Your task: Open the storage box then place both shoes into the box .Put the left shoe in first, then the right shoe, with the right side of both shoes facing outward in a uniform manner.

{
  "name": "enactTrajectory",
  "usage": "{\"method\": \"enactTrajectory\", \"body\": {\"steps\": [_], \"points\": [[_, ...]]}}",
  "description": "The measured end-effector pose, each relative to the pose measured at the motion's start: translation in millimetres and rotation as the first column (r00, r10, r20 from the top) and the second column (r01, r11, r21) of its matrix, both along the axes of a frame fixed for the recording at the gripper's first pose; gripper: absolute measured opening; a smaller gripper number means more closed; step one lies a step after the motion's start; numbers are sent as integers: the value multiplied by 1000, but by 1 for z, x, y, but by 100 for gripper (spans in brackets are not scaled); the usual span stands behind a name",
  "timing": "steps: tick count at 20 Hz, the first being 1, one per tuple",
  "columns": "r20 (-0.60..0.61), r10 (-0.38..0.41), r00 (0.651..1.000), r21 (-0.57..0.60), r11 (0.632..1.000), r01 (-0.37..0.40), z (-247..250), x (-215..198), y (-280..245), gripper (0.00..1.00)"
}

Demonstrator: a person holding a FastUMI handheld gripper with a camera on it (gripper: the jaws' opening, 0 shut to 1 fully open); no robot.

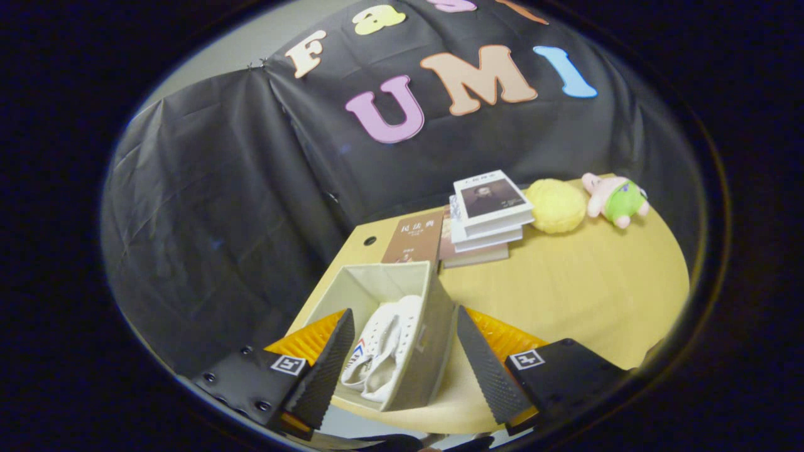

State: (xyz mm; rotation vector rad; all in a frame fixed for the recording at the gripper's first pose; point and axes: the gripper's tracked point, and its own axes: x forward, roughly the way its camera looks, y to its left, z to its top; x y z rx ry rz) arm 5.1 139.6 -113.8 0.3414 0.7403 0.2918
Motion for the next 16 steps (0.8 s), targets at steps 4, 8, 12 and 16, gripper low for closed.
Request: {"method": "enactTrajectory", "body": {"steps": [4, 8, 12, 16], "points": [[108, -12, 994, -111, 994, 24, 20, 7, -61, 100], [199, -31, 980, -198, 978, 71, 39, 13, -118, 100], [265, -47, 963, -237, 965, 113, 55, 14, -157, 100], [313, -88, 946, -242, 955, 169, 66, 15, -188, 100]]}}
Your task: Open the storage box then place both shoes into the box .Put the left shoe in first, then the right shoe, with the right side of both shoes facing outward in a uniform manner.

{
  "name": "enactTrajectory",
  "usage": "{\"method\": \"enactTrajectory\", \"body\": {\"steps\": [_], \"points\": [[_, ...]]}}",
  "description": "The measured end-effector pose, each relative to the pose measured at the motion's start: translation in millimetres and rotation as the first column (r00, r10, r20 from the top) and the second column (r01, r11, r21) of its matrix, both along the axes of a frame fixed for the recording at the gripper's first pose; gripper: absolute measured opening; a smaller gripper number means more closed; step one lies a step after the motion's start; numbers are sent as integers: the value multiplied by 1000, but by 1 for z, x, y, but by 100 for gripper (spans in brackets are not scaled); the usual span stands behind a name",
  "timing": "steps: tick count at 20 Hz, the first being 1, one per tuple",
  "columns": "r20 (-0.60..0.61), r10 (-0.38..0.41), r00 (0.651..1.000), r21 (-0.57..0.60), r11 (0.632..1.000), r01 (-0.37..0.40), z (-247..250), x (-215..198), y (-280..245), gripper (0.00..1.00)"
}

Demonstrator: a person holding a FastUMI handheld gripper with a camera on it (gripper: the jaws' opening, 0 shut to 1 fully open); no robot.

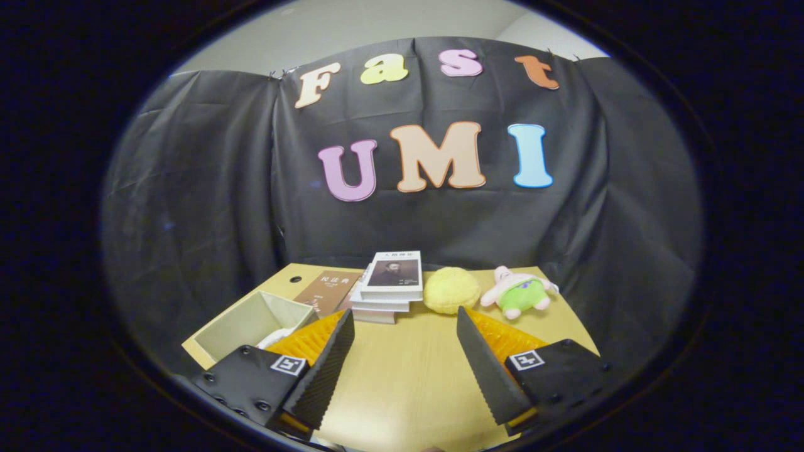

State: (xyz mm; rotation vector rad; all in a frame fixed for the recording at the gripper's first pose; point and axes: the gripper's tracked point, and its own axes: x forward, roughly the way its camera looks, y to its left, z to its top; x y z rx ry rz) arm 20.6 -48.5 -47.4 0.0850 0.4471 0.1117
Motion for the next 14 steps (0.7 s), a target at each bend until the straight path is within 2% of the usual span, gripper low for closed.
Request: {"method": "enactTrajectory", "body": {"steps": [7, 14], "points": [[99, -58, 993, -48, 997, 63, 21, 1, -37, 100], [151, -75, 986, -48, 995, 83, 37, 1, -38, 100]]}}
